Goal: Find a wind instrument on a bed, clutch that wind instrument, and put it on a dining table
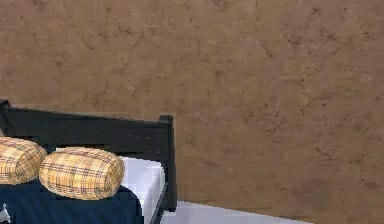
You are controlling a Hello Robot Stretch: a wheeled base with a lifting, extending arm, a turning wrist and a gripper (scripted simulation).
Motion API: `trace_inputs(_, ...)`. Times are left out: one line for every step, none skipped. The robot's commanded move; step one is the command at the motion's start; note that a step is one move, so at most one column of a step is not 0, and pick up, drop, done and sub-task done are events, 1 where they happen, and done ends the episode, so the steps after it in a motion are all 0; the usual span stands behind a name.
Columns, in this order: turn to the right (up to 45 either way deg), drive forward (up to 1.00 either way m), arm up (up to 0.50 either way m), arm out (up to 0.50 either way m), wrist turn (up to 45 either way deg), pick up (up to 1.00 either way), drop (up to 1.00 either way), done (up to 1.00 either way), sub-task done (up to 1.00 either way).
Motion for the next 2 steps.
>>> trace_inputs(-45.0,0.00,0.00,0.00,0.0,0.00,0.00,0.00,0.00)
trace_inputs(-45.0,0.00,0.00,0.00,0.0,0.00,0.00,0.00,0.00)
